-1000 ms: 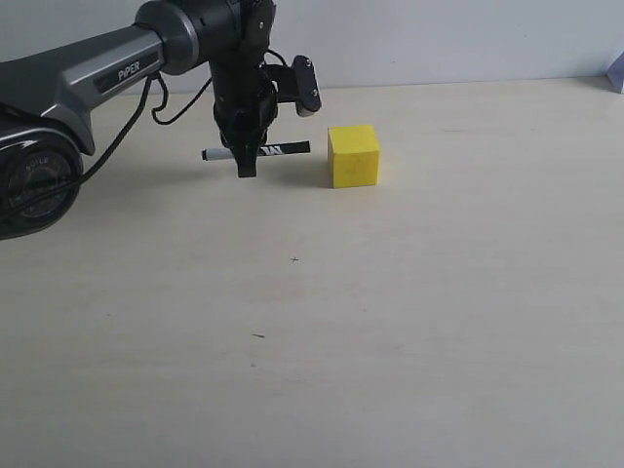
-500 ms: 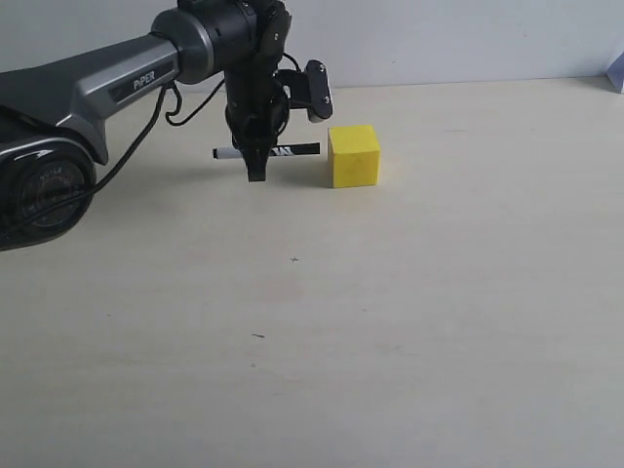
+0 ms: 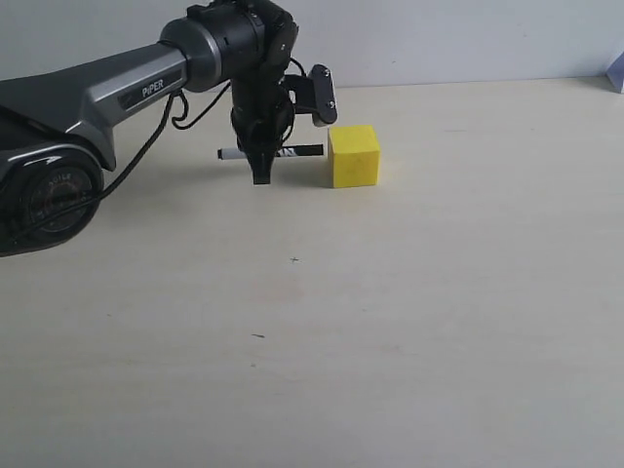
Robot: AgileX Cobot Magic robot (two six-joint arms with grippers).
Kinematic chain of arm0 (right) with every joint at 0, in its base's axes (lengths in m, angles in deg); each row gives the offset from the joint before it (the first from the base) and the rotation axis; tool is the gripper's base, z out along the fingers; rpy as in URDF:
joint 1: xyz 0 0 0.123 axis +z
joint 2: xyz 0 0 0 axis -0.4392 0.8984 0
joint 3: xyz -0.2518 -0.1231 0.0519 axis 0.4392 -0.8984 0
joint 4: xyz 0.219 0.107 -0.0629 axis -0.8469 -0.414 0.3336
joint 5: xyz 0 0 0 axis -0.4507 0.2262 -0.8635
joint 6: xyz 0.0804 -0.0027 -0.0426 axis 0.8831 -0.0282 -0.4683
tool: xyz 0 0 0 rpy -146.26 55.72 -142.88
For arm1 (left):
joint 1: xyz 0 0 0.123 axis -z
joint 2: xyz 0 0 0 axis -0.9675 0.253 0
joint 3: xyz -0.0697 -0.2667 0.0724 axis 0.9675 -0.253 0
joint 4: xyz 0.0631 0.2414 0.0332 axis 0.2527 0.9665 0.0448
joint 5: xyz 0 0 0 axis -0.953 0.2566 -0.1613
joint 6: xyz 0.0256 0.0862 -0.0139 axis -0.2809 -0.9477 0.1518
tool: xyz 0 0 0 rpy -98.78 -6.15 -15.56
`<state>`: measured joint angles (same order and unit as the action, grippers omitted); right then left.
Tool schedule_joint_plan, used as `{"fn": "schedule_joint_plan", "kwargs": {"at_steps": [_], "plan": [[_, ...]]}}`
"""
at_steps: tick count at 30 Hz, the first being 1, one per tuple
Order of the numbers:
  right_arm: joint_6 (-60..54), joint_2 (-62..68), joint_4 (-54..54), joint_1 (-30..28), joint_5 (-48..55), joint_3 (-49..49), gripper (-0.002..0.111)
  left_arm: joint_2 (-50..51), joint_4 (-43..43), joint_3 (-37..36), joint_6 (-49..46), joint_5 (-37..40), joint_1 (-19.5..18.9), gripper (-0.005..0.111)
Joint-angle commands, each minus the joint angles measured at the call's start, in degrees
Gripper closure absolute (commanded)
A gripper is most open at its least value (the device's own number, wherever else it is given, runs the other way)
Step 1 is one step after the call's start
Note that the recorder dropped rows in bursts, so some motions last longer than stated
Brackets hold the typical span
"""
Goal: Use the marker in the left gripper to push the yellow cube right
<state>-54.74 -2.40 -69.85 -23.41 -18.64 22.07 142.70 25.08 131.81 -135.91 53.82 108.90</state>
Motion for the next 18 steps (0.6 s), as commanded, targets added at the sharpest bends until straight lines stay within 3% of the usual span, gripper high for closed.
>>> {"fn": "schedule_joint_plan", "kwargs": {"at_steps": [1,11,18], "plan": [[-0.09,-0.3,0.01,0.05,-0.48,-0.28,0.108,-0.18,-0.19,0.33,0.31,-2.68,3.12,0.107],[-0.09,-0.3,0.01,0.05,-0.48,-0.28,0.108,-0.18,0.26,0.33,2.46,0.16,-0.34,0.107],[-0.09,-0.3,0.01,0.05,-0.48,-0.28,0.108,-0.18,0.99,0.33,1.04,-4.0,5.57,0.107]]}}
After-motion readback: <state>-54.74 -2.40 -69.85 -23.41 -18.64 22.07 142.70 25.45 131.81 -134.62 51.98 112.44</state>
